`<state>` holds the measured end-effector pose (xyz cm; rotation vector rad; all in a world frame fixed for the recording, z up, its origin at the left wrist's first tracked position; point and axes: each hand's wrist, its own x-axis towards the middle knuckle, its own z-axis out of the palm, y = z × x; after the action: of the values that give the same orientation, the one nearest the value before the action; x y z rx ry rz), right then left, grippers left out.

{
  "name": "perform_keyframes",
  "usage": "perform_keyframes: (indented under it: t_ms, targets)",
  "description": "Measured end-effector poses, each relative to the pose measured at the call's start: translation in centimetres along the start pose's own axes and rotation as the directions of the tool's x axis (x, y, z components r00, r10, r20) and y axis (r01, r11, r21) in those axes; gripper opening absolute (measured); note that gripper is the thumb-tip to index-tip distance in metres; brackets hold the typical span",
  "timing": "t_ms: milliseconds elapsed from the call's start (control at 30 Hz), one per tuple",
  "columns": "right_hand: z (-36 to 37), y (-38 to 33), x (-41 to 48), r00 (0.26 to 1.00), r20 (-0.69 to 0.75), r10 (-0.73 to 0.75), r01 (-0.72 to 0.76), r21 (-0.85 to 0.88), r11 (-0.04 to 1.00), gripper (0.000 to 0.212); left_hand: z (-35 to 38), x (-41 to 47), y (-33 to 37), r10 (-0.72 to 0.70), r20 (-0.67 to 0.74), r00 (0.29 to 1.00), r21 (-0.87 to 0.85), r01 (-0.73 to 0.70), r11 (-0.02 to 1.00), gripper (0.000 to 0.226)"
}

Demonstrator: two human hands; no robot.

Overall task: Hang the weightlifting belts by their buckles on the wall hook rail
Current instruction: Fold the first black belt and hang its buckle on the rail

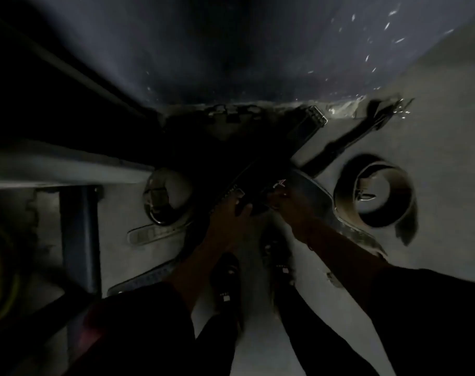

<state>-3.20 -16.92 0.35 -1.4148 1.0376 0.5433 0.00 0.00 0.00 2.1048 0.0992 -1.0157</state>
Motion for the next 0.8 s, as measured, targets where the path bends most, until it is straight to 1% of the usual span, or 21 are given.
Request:
perform_keyframes:
  t_ms: [33,133,233,333,400,433,467,533,600,667,767,800]
  targets:
    - [0.3,0.4,1.4,1.000,0.021,-0.003,0.002,0.034,0.999,0.019,0.7,1.7,-0.9,0.022,-0.017,1.000,0.012,-0.022,1.000,0.055]
    - [1.3,2.2,6.3,0.999,0.015,0.046,-0.048,0.102,0.994,0.026,1.8,6.2,-2.6,0.009,-0.002,1.000,0.101,-0.009,0.995,0.064]
    - [2.5,3.8,9.4,0.998,-0.037,0.053,-0.046,0.172,0.984,0.035,3.0,10.2,-4.2,0.047,-0.052,0.998,0.163,-0.038,0.986,0.083]
    - [3.2,4.6,11.4,0.985,-0.161,0.065,-0.030,0.212,0.977,0.042,3.9,12.7,-5.0,0.006,-0.015,1.000,0.156,-0.004,0.988,0.087]
    - [3.3,5.0,12.5,0.979,-0.183,0.086,-0.044,0.225,0.973,0.045,4.5,13.8,-5.4,-0.048,0.009,0.999,0.088,0.047,0.995,0.107]
    - [3.4,5.0,12.8,0.982,-0.172,0.083,-0.040,0.242,0.969,0.044,4.9,14.3,-5.8,-0.073,0.023,0.997,0.061,0.071,0.996,0.114]
    - [3.4,5.1,13.0,0.984,-0.160,0.080,-0.035,0.267,0.963,0.042,5.1,14.4,-5.9,-0.084,0.022,0.996,0.056,0.082,0.995,0.113]
    - [3.8,5.2,13.1,0.987,-0.137,0.085,-0.033,0.341,0.939,0.039,4.9,13.9,-5.0,-0.069,-0.013,0.998,0.114,0.070,0.991,0.095]
    - [4.0,5.3,12.2,0.985,-0.143,0.099,-0.037,0.382,0.923,0.039,4.1,13.2,-4.2,-0.026,-0.061,0.998,0.169,0.036,0.985,0.078]
    - [3.9,5.4,10.6,0.985,-0.145,0.097,-0.035,0.379,0.925,0.039,3.1,12.3,-3.5,0.012,-0.083,0.996,0.211,0.006,0.977,0.069]
    - [3.8,4.4,6.6,0.983,-0.151,0.103,-0.044,0.352,0.935,0.036,1.8,9.1,-1.6,-0.030,-0.100,0.995,0.237,0.053,0.970,0.058]
    - [3.7,4.0,5.3,0.980,-0.173,0.096,-0.029,0.352,0.936,0.037,1.2,7.7,-0.7,-0.017,-0.104,0.994,0.236,0.041,0.971,0.055]
